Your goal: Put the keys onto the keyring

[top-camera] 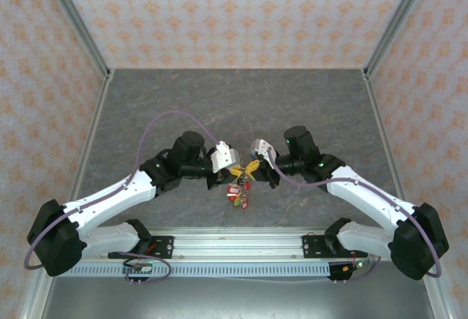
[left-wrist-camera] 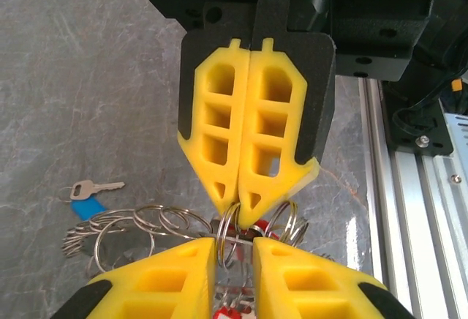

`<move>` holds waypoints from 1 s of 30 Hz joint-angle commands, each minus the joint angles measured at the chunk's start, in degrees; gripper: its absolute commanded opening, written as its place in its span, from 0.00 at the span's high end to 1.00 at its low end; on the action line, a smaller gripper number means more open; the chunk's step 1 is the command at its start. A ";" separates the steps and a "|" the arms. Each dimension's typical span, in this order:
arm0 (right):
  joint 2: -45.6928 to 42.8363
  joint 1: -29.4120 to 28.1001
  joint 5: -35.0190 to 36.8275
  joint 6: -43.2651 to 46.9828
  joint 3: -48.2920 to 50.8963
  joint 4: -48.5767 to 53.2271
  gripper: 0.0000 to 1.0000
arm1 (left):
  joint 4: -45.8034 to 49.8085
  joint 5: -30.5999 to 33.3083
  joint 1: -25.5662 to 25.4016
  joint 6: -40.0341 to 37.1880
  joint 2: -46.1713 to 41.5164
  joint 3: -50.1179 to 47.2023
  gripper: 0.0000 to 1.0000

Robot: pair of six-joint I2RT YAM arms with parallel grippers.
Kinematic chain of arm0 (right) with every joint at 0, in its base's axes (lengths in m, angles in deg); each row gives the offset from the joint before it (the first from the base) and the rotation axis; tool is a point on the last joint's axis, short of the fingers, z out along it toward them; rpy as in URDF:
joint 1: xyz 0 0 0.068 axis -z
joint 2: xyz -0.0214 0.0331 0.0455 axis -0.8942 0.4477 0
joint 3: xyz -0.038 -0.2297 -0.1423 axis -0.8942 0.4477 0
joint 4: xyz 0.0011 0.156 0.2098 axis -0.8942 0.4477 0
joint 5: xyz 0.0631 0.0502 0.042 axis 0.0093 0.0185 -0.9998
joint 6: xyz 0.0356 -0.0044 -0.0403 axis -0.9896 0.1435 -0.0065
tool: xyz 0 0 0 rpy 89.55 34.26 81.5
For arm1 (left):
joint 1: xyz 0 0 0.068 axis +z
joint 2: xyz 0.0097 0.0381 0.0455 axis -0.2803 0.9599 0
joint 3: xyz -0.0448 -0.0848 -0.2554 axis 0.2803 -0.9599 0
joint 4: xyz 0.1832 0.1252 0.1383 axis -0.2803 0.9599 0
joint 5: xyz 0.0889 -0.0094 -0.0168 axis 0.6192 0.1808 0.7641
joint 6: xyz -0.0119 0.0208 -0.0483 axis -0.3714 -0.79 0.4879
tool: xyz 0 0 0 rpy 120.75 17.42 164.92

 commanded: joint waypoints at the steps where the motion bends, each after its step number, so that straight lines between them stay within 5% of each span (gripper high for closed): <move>1: 0.12 -0.84 1.90 4.74 -4.71 4.36 1.00 | 5.62 2.75 -0.49 -3.68 -0.14 2.80 0.79; 14: 0.63 -2.99 4.19 7.02 -7.41 7.93 1.00 | 6.50 0.47 -1.45 -4.41 2.31 4.55 0.71; 23: 1.71 -3.71 4.42 7.65 -8.53 8.75 1.00 | 7.62 0.51 -1.64 -5.18 2.84 5.25 1.00; 30: 0.51 -3.69 7.99 8.13 -7.10 8.63 0.96 | 2.68 1.03 -1.59 -2.92 0.91 2.46 1.00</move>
